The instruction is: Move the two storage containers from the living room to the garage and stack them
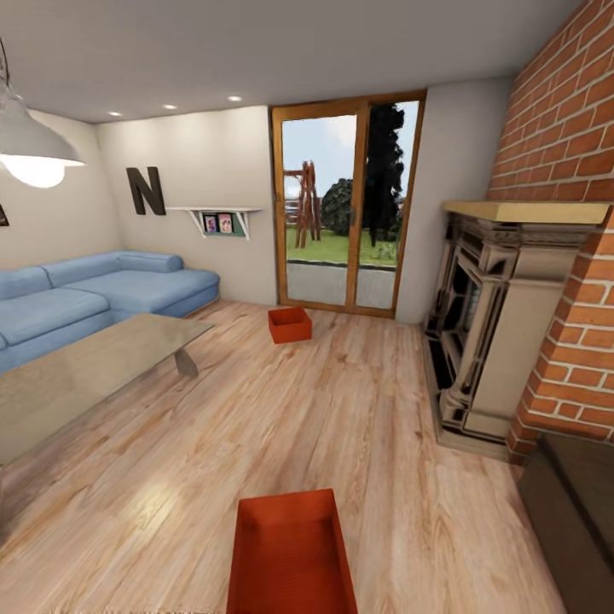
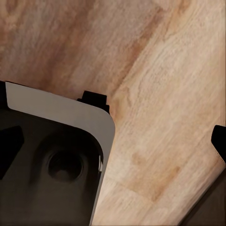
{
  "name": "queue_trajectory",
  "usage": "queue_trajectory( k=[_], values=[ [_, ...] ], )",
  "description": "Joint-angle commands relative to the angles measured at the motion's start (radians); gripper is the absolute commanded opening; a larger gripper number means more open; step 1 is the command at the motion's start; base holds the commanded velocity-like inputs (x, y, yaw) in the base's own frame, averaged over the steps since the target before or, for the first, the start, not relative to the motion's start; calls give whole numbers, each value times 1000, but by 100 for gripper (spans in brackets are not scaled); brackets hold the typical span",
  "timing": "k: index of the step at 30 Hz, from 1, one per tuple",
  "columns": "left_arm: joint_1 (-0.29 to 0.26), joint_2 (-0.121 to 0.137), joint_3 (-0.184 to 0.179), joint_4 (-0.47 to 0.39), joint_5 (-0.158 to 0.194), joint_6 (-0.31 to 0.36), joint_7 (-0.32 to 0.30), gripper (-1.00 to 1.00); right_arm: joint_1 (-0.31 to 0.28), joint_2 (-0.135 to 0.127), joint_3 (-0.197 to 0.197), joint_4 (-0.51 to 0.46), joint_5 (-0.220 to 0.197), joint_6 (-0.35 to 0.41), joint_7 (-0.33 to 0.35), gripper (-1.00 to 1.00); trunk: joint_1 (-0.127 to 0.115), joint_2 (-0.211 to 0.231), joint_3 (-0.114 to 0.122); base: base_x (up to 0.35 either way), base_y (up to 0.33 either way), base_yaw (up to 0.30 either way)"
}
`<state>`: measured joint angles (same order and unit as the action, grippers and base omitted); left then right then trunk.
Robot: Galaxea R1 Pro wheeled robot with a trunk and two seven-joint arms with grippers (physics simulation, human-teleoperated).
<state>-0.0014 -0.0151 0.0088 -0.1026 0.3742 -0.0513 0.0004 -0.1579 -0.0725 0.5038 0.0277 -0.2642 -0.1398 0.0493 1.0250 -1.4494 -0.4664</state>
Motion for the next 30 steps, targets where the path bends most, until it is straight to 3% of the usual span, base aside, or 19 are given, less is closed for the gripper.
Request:
queue_trajectory(
  k=[1, 14, 30],
  values=[
    [0, 0, 1, 0, 5, -2, 0, 100, -1, 0, 7, 3, -10, -6, 5, 100, 0, -1, -1, 0, -5, 263],
    [0, -1, 1, 0, 5, -3, 0, 100, -1, 0, 7, 3, -10, -6, 6, 100, 0, -1, -1, 0, -1, 257],
    [0, -3, -8, 8, 0, -4, -1, 100, -1, 1, 1, 3, -13, -8, 6, 100, 0, -1, -1, 0, 0, 15]
  ],
)
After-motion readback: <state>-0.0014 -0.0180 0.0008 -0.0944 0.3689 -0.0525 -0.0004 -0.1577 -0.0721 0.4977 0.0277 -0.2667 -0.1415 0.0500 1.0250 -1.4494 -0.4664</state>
